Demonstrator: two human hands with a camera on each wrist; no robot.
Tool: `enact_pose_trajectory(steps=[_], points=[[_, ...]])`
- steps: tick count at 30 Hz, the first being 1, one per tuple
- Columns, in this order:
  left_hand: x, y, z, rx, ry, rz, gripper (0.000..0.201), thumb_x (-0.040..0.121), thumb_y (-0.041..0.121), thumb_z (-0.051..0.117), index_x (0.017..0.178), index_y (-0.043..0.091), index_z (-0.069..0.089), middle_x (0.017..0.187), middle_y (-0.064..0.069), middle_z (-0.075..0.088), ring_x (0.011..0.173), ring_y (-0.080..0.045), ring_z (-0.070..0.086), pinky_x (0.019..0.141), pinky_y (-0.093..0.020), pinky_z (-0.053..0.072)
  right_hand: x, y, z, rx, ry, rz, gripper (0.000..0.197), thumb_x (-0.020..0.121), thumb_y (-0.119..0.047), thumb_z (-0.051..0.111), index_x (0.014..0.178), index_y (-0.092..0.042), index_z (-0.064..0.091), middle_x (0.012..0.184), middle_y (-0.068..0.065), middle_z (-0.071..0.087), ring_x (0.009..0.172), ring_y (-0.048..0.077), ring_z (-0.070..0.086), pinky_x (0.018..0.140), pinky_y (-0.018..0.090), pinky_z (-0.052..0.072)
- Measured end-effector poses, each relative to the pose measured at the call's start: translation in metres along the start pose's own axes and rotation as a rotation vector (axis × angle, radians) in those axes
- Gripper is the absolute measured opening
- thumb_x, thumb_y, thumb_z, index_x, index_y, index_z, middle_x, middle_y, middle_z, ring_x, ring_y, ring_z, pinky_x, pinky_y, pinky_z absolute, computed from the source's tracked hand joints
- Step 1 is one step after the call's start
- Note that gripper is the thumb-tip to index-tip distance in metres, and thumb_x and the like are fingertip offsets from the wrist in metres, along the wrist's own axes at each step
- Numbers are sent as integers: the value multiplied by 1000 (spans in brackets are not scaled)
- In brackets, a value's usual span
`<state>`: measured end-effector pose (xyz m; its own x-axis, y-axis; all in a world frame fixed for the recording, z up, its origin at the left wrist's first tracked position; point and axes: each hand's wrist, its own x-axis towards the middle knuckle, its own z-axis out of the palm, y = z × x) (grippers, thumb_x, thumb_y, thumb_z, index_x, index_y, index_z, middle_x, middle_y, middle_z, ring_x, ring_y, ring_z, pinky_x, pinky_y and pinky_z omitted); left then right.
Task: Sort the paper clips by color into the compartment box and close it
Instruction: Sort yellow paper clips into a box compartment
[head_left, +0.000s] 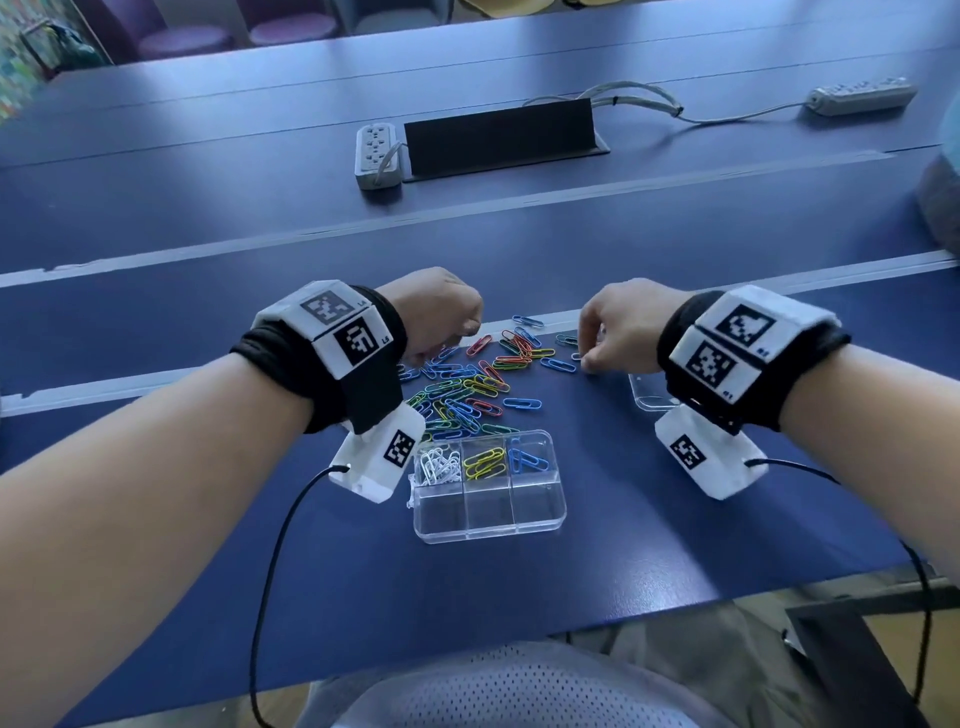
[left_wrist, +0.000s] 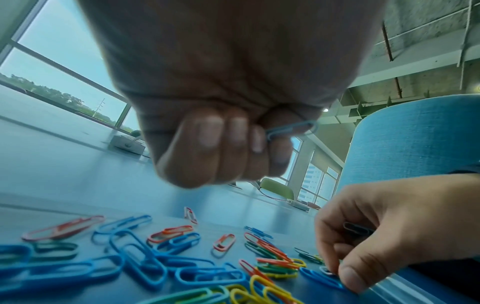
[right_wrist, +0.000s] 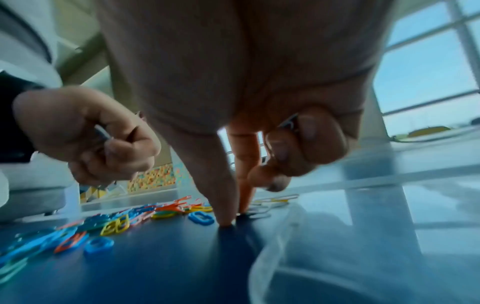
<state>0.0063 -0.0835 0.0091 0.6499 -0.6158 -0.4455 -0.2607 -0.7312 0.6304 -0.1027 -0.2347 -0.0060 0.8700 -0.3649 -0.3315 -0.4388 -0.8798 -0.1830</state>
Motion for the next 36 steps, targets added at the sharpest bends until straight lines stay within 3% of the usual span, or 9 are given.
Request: enact_pose_trajectory(steps=[6,11,16,21,25,27,29,34,36], points=[[-9,-12,-7,-29,3,37,25,77,11,37,52,14,39,46,0,36,31,-12,28,41,-15,28,0,-8,4,-58,22,-14,15,81,-17,62,88,-12,73,94,8,71,93,27,64,78,30,54],[-14,-15,-13,-108,-24,-91,31,81,10,27,50,13,29,38,3,22,29,-10,15,44,-9,20,-4,-12,6,-97,13,-32,21,82,-23,59,92,-8,70,95,10,70,94,29,63,71,28,49],[-26,-21,-15,-146,-61,-116,19,66,27,33,50,19,25,37,8,20,29,-10,12,44,-8,18,-8,-14,5,-69,19,-44,29,85,-30,54,92,-5,66,95,11,67,94,29,60,74,30,46],[-48,-13,-12,-108,-216,-112,8,46,22,27,52,21,22,43,8,18,32,-9,11,42,-10,14,-16,-24,0,94,-5,-75,6,89,-21,47,90,-17,51,87,2,56,83,24,49,71,27,37],[-59,-21,4,1,-137,-40,10,71,23,35,64,17,39,44,11,35,36,-3,28,34,-14,22,-30,-42,-4,142,-124,-194,31,91,-14,40,115,-23,58,82,-7,53,73,14,47,60,23,36],[-68,-30,9,244,-112,88,17,86,26,35,79,16,46,59,9,39,50,-2,34,45,-13,31,-36,-54,-4,187,-235,-253,33,89,-11,41,108,-25,64,72,-8,56,59,9,47,58,20,39],[-78,-34,10,395,-131,128,16,91,16,36,75,18,39,62,4,36,53,-9,32,47,-20,30,-41,-67,-2,239,-312,-284,28,86,-9,46,98,-22,68,70,1,61,55,12,49,63,25,44],[-90,-41,11,410,-89,198,26,87,9,45,71,27,37,65,9,39,55,-5,36,47,-15,29,-45,-92,1,139,-262,-288,17,74,-5,57,61,-15,64,56,-2,54,56,14,48,62,27,44],[-92,-45,10,318,-74,214,25,85,11,52,73,31,46,65,11,47,53,-2,45,46,-10,32,-44,-93,3,228,-295,-255,15,75,-6,61,65,-15,69,60,-2,60,59,12,58,68,25,51]])
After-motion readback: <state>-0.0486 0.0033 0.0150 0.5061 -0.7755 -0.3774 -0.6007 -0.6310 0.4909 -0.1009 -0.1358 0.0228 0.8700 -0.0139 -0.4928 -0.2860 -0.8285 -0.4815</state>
